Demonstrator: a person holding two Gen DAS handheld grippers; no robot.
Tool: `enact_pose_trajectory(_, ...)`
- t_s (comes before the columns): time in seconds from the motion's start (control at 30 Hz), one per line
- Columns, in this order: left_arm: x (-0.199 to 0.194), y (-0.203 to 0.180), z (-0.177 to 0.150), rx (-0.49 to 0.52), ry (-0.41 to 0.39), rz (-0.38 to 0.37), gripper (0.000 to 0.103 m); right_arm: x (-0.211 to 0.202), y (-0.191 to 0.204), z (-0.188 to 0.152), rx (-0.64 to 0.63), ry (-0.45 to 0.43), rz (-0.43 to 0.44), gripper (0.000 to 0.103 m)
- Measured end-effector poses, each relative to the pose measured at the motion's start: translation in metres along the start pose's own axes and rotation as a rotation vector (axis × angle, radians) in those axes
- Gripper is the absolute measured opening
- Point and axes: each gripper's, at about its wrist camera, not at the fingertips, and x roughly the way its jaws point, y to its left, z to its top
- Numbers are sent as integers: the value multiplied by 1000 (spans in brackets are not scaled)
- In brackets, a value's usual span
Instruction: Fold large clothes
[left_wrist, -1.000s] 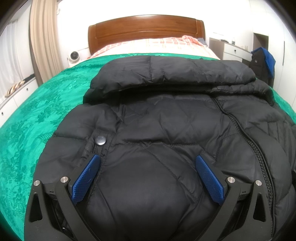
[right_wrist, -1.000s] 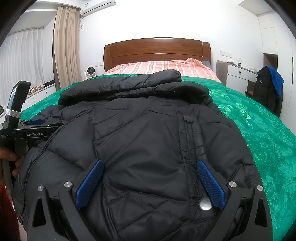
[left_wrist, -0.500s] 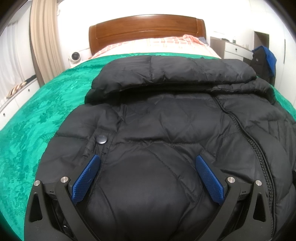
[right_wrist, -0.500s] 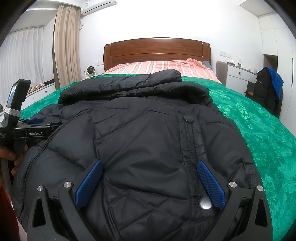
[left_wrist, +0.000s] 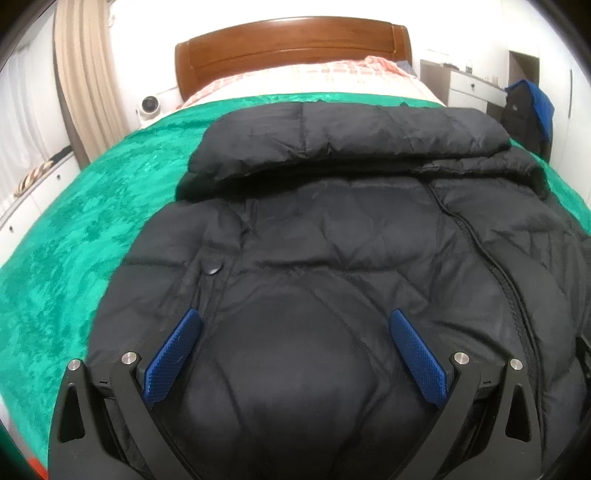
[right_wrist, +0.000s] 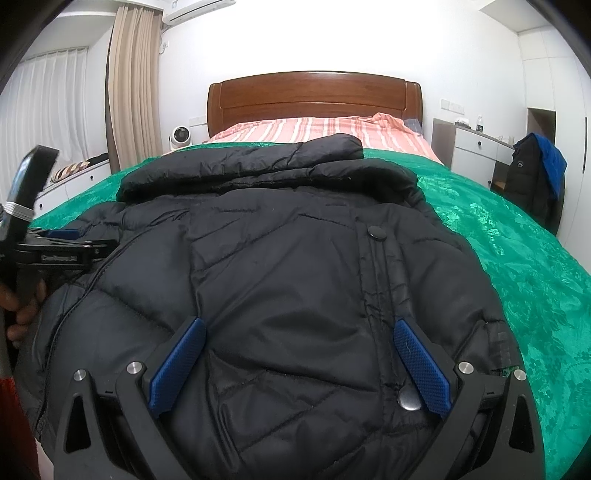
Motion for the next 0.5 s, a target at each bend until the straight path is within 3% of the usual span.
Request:
enact_pose_trajectory(0.2,-32,18,-14,-18,5,-20,103,0,1,0,-3,2,-2,101)
enact_pose_trajectory(0.4,-59,63,-15,-124,11,-32,103,-1,1,1,-4,11,3,101)
enact_pose_trajectory(0.5,-65,88,-19,-158,48,-25,103,-14,-10,11,33,37,50,99)
